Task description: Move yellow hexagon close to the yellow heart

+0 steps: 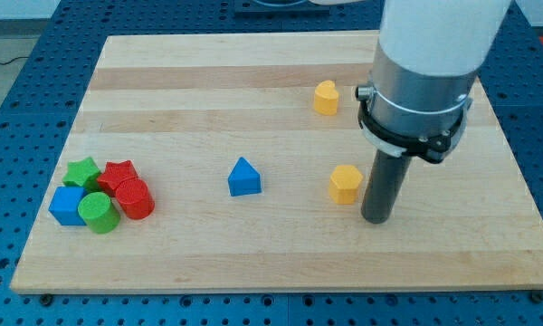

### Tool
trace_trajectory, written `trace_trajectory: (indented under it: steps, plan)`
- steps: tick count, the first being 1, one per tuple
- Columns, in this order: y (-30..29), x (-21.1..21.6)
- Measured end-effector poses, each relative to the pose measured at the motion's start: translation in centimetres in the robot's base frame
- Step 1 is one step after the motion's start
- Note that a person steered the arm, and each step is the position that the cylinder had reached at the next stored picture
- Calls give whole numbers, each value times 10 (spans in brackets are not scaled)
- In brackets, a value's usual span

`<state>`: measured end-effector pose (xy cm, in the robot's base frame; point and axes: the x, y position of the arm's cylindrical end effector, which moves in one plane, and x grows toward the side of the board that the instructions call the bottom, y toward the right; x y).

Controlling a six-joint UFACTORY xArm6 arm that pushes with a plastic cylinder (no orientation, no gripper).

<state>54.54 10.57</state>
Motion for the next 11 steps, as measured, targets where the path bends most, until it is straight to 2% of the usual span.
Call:
trace_trajectory:
  steps: [1, 2, 4, 6, 8, 9, 10, 11]
  plan:
    - [-20, 1]
    - [-35, -22]
    - [-18, -110]
    - [-26, -102]
    - [-19, -148]
    - [-19, -93]
    - [-27, -17]
    - [-110, 22]
